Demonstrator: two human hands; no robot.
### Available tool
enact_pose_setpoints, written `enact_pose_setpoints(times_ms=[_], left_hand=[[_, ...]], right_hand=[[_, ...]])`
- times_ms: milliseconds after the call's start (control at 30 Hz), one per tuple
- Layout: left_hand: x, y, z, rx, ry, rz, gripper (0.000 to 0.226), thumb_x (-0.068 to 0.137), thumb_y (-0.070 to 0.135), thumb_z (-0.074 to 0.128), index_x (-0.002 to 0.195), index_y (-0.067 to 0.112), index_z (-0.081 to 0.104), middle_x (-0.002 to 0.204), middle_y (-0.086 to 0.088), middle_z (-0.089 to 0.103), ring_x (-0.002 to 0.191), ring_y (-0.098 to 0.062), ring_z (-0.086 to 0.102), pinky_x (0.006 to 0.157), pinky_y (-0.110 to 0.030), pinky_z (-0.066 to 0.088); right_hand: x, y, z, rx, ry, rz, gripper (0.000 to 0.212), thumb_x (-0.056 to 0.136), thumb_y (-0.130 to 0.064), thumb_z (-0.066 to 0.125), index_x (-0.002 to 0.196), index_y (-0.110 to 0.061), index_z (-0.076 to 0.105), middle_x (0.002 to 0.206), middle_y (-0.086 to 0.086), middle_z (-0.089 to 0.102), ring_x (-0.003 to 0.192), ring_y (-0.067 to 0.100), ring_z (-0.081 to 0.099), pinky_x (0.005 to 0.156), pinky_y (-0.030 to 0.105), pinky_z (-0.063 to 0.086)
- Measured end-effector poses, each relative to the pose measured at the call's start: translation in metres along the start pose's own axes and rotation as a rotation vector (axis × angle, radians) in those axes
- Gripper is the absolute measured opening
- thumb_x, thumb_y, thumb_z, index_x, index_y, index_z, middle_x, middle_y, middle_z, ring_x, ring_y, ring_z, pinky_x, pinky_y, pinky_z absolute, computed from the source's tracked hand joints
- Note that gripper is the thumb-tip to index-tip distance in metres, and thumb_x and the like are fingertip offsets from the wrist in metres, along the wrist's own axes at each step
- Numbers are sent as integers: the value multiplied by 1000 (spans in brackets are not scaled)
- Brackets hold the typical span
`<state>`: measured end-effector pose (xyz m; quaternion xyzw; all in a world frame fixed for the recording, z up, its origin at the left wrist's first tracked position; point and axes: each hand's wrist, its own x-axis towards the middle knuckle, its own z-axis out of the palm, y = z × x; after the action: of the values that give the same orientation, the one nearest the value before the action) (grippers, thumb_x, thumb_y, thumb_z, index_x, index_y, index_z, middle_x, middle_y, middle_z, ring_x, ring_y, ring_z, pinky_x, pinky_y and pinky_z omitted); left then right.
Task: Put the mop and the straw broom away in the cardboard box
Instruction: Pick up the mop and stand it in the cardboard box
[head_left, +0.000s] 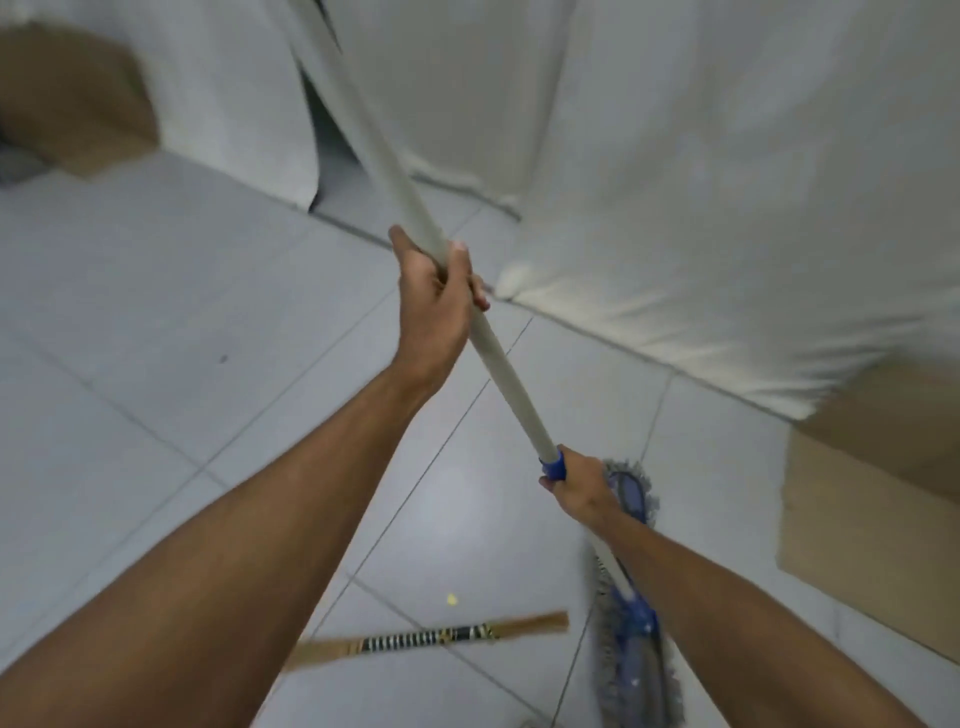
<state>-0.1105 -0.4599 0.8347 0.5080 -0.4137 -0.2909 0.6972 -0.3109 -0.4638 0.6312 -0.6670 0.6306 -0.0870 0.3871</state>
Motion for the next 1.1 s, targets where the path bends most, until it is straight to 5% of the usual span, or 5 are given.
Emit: enact_pose_setpoints(times_ms=[167, 400, 533, 667, 1100], left_hand=[[18, 154, 113, 5, -351, 123, 15, 101, 14, 44, 101, 14, 29, 79, -5, 45, 55, -19, 51, 62, -41, 54], [1, 319, 246, -33, -706, 289, 15, 101, 14, 44, 97, 15, 29, 86, -11, 39, 61, -28, 47, 63, -49, 51], [-34, 374, 313, -104, -913, 323, 13, 104, 23, 41, 100, 15, 31, 85, -12, 40, 64, -28, 47, 62, -44, 51], [-48, 387, 360, -240, -1025, 298, 25, 105, 35, 28, 108, 14, 43, 80, -5, 48, 63, -22, 49, 62, -38, 49], [-19, 310, 531, -353, -1153, 234, 28, 105, 31, 34, 109, 13, 54, 78, -8, 52, 64, -25, 51, 66, -46, 45]], right_hand=[[-67, -39, -130, 167, 192, -25, 17, 85, -1, 65, 85, -14, 53, 84, 5, 58, 76, 20, 53, 63, 20, 43], [-137, -59, -281, 254, 440, -86, 15, 86, -7, 62, 82, -8, 48, 75, 5, 56, 63, 13, 50, 51, 10, 38], [-163, -38, -343, 327, 550, -59, 12, 88, -17, 60, 91, -7, 53, 82, 11, 61, 67, 19, 57, 60, 21, 45], [-165, -16, -382, 408, 608, -72, 14, 88, -18, 62, 94, -8, 55, 88, 15, 62, 68, 22, 58, 70, 40, 54], [-73, 89, -478, 484, 690, -13, 13, 89, -9, 61, 88, -13, 48, 76, 5, 53, 61, 15, 52, 63, 29, 47]])
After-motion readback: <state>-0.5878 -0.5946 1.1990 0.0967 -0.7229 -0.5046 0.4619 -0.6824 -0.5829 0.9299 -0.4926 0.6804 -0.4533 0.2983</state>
